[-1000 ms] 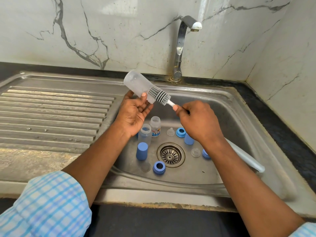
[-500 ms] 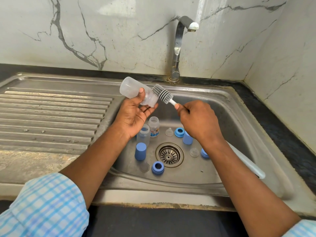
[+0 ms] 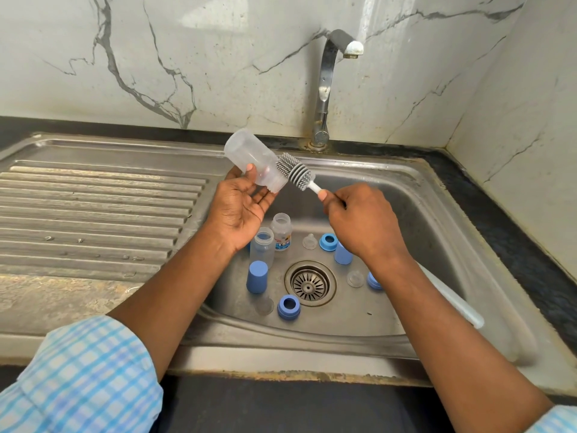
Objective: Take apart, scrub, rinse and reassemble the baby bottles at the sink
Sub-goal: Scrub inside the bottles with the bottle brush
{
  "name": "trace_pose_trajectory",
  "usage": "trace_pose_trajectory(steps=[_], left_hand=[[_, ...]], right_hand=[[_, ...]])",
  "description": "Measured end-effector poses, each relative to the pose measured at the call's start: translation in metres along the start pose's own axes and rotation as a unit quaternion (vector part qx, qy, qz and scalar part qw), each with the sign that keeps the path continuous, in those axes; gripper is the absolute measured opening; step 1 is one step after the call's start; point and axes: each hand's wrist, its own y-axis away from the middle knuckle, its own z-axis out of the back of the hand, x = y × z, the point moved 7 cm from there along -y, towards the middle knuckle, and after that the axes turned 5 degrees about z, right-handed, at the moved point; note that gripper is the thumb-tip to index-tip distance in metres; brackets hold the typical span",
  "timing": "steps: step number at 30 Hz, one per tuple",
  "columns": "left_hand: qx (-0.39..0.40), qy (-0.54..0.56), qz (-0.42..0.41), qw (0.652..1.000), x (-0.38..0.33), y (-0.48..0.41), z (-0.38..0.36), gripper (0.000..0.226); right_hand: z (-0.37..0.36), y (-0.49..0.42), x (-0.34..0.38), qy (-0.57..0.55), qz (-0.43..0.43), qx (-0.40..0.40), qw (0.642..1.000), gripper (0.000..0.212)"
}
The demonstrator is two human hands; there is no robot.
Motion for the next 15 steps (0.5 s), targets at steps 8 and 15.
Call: trace_pose_trajectory(steps=[8,15], left_hand=[[-0.006,0.017,-0.005,1.000,0.001,0.000,-0.003,0.015],[-0.007,0.019,-0.016,1.000,0.000,0.001,-0.002,0.021]], right_hand=[[-0.001,0.001,0.007,0.047,0.013,-0.011,0.999,0.050],[0.003,0.004,0.008,0.046,0.026,0.000,0.999,0.052]])
